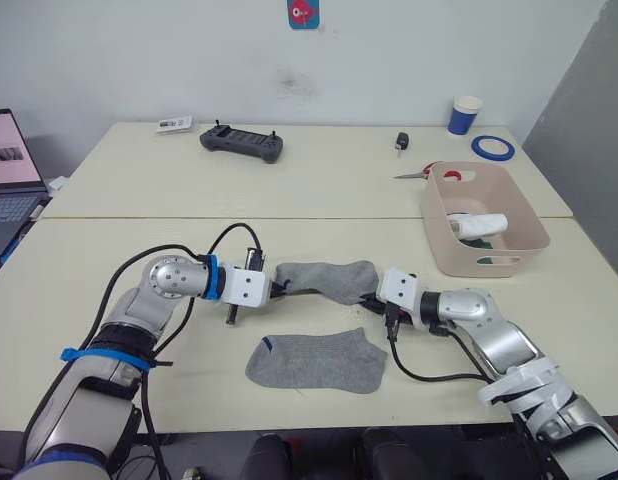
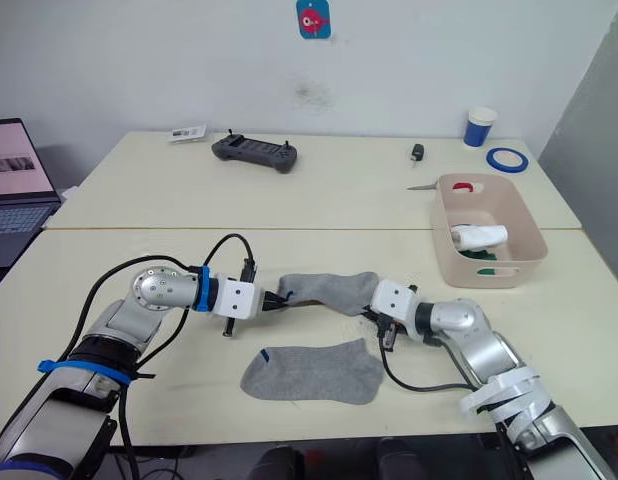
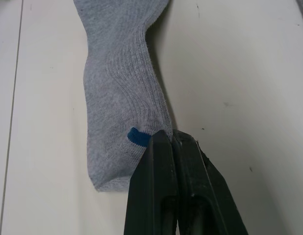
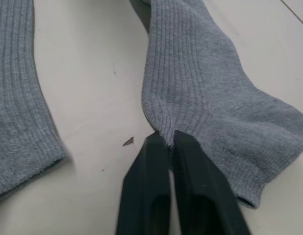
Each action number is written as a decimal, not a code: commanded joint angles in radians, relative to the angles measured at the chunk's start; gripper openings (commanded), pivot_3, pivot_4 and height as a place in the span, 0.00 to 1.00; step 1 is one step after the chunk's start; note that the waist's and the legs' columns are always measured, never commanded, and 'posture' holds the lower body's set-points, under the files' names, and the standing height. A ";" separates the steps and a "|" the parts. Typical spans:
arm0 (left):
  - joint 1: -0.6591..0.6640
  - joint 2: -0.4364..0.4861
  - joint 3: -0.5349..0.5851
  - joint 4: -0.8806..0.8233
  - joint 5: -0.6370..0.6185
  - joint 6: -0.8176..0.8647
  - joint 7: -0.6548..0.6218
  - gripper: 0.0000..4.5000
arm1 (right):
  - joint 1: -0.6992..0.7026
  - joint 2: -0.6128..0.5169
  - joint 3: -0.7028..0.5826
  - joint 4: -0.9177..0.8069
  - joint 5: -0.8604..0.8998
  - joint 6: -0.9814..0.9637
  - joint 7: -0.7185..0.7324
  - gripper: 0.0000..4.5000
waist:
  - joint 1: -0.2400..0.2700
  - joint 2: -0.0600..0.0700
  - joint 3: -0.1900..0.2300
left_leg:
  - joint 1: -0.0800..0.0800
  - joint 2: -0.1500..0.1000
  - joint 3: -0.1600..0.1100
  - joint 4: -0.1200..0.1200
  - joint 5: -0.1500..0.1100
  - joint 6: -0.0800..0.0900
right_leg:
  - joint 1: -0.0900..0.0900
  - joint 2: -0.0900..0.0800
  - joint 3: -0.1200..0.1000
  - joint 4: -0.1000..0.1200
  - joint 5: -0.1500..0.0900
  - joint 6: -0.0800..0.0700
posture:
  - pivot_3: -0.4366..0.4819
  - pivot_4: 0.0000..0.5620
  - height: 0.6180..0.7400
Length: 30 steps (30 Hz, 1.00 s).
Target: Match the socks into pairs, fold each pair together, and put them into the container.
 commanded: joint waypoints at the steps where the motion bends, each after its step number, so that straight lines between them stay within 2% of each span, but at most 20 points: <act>1: 0.001 0.025 0.026 -0.056 -0.043 0.013 -0.028 0.00 | -0.006 -0.014 -0.036 -0.027 0.001 -0.018 0.017 0.00 | 0.000 0.000 0.000 | 0.000 0.000 0.000 0.000 0.000 0.000 | 0.000 0.000 0.000 0.000 0.000 0.000 | 0.48 0.27 1.00; 5: 0.032 0.056 0.044 -0.153 -0.127 0.105 -0.104 0.00 | 0.005 -0.040 -0.057 -0.107 0.028 0.002 0.048 0.00 | 0.000 0.000 0.000 | 0.000 0.000 0.000 0.000 0.000 0.000 | 0.000 0.000 0.000 0.000 0.000 0.000 | 0.48 0.27 1.00; 8: 0.087 0.111 0.085 -0.363 -0.295 0.392 -0.197 0.00 | 0.017 -0.069 -0.107 -0.239 0.102 0.098 0.081 0.00 | -0.002 0.000 0.000 | 0.000 0.000 0.000 0.000 0.000 0.000 | -0.001 0.000 0.000 0.002 -0.001 -0.001 | 0.48 0.27 1.00; 12: 0.149 0.225 0.140 -0.632 -0.519 0.774 -0.282 0.00 | 0.040 -0.102 -0.215 -0.476 0.350 0.420 0.111 0.00 | -0.003 0.000 0.001 | 0.000 0.001 -0.002 0.000 0.000 0.000 | -0.002 0.000 -0.001 0.006 -0.003 -0.003 | 0.48 0.27 1.00; 16: 0.139 0.287 0.173 -0.722 -0.713 1.146 -0.301 0.00 | 0.002 -0.111 -0.297 -0.548 0.581 0.756 0.078 0.00 | -0.005 0.000 0.001 | 0.004 0.000 -0.003 0.000 0.000 0.000 | -0.001 0.000 -0.002 0.011 -0.005 -0.005 | 0.48 0.27 1.00; 19: 0.099 0.276 0.135 -0.646 -0.722 1.283 -0.313 0.00 | -0.052 -0.093 -0.304 -0.462 0.618 0.891 0.029 0.00 | -0.008 0.000 0.001 | 0.005 0.000 -0.002 0.001 0.000 0.000 | 0.000 0.000 -0.002 0.012 -0.006 -0.006 | 0.48 0.27 1.00; 23: 0.031 0.200 0.034 -0.466 -0.623 1.309 -0.326 0.00 | -0.113 -0.043 -0.260 -0.294 0.586 0.932 -0.022 0.00 | -0.011 0.000 0.001 | 0.004 0.000 -0.002 0.000 0.000 0.000 | -0.001 0.001 -0.002 0.012 -0.007 -0.007 | 0.48 0.27 1.00; 25: -0.027 0.136 -0.001 -0.339 -0.564 1.292 -0.310 0.00 | -0.148 -0.025 -0.228 -0.204 0.544 0.904 -0.034 0.00 | -0.009 0.000 0.001 | 0.003 0.000 -0.002 0.000 0.000 0.001 | -0.002 0.001 -0.002 0.012 -0.007 -0.007 | 0.48 0.27 1.00; 30: -0.202 -0.008 -0.052 0.051 -0.377 1.095 -0.273 0.00 | -0.253 0.012 -0.168 0.012 0.430 0.802 -0.049 0.00 | -0.003 0.000 0.001 | -0.001 0.000 -0.002 0.000 0.000 0.001 | -0.006 0.002 -0.001 0.012 -0.006 -0.010 | 0.48 0.27 1.00</act>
